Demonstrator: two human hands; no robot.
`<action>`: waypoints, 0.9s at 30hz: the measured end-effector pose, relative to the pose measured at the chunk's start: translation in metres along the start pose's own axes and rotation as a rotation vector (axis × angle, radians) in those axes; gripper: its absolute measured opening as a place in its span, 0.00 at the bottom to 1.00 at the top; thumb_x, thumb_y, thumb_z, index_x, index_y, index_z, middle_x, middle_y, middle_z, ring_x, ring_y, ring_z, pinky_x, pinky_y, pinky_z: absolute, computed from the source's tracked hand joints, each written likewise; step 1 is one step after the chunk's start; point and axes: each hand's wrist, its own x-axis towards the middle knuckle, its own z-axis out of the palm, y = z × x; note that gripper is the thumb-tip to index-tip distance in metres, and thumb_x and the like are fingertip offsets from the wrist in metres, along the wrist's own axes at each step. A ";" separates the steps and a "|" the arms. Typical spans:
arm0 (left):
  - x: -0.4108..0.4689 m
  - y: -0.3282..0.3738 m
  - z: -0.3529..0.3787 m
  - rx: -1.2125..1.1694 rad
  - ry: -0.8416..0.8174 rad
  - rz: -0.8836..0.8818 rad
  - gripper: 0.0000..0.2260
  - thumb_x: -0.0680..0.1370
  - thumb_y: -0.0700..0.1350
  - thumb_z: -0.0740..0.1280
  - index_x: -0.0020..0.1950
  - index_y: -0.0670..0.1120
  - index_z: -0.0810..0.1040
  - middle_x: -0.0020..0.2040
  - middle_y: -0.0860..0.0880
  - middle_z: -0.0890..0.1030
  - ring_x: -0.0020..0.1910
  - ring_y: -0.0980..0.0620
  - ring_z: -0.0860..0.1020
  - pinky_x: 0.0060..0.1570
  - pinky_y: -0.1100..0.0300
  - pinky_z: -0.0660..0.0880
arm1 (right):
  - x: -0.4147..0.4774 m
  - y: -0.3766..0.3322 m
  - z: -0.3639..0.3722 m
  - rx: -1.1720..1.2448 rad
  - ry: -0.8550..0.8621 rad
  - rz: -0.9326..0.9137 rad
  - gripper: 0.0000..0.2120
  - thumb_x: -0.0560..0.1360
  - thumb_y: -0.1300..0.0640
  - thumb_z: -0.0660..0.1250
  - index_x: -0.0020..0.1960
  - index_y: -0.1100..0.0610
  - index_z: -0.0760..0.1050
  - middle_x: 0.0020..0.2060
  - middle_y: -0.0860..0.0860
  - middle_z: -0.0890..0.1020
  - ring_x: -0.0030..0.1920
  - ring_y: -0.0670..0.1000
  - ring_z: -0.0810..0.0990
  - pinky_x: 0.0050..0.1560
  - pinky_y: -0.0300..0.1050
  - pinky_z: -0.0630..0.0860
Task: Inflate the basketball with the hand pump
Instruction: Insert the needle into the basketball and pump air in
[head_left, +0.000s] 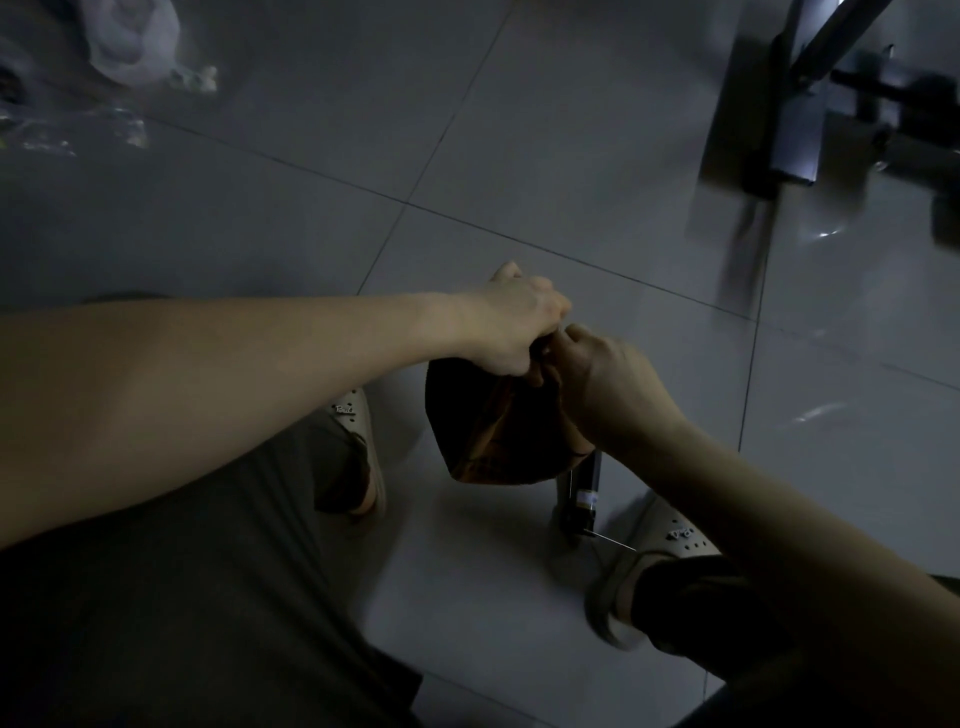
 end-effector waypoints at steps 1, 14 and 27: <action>-0.001 0.001 0.001 0.001 -0.010 -0.001 0.22 0.72 0.55 0.75 0.38 0.54 0.61 0.44 0.54 0.68 0.48 0.52 0.69 0.62 0.49 0.64 | -0.001 -0.002 0.001 0.060 0.003 0.030 0.09 0.80 0.58 0.61 0.57 0.59 0.75 0.44 0.55 0.79 0.38 0.54 0.77 0.39 0.52 0.77; 0.011 0.000 0.004 -0.120 0.131 -0.064 0.22 0.69 0.60 0.76 0.39 0.55 0.63 0.41 0.54 0.69 0.46 0.49 0.71 0.51 0.53 0.62 | 0.027 0.010 -0.036 0.167 -0.265 0.374 0.14 0.82 0.56 0.59 0.38 0.58 0.70 0.33 0.52 0.74 0.32 0.51 0.73 0.30 0.44 0.70; 0.010 -0.008 -0.014 0.032 -0.018 0.235 0.15 0.73 0.60 0.72 0.36 0.58 0.68 0.46 0.56 0.70 0.49 0.55 0.68 0.63 0.51 0.64 | 0.005 0.015 -0.051 0.155 -0.359 0.088 0.06 0.82 0.57 0.59 0.48 0.54 0.74 0.41 0.52 0.79 0.40 0.52 0.78 0.43 0.47 0.78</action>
